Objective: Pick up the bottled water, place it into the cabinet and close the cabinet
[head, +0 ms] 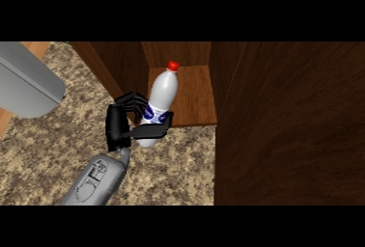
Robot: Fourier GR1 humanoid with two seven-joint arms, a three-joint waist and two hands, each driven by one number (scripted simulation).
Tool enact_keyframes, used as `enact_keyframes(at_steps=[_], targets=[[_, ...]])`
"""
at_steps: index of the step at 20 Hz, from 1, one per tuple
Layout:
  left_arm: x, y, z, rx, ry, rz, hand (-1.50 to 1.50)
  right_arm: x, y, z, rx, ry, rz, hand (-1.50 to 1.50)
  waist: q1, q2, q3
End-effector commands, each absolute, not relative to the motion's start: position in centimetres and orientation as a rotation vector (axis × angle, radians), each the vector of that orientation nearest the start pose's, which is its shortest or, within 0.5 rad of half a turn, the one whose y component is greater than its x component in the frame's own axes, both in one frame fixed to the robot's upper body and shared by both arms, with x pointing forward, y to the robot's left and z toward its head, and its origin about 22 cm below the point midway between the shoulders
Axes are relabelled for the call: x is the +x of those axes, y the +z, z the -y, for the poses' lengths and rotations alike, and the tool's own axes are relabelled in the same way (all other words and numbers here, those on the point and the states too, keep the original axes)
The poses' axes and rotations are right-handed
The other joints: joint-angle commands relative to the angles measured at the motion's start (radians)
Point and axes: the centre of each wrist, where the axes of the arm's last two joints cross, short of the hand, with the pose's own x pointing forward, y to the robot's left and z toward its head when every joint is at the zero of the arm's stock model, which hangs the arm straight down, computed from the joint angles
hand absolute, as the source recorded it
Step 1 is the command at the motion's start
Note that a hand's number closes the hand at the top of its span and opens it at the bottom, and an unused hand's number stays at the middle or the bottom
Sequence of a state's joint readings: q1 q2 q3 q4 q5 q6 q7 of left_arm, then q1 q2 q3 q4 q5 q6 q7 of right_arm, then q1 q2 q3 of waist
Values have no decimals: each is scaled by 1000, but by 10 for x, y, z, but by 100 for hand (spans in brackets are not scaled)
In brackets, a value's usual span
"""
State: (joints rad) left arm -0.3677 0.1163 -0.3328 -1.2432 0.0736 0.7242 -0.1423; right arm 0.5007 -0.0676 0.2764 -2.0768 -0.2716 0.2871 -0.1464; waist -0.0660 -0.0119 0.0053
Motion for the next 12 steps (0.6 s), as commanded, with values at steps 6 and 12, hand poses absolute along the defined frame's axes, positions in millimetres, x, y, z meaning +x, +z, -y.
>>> enact_keyframes(at_steps=[6,12], targets=[[368,28,-148,554,-77,1726,150,125,36,213,519,33,1754,-150,-42,36,-5],[372,35,-151,639,-57,1715,-150,127,43,203,553,23,1765,-150,-53,39,-5]])
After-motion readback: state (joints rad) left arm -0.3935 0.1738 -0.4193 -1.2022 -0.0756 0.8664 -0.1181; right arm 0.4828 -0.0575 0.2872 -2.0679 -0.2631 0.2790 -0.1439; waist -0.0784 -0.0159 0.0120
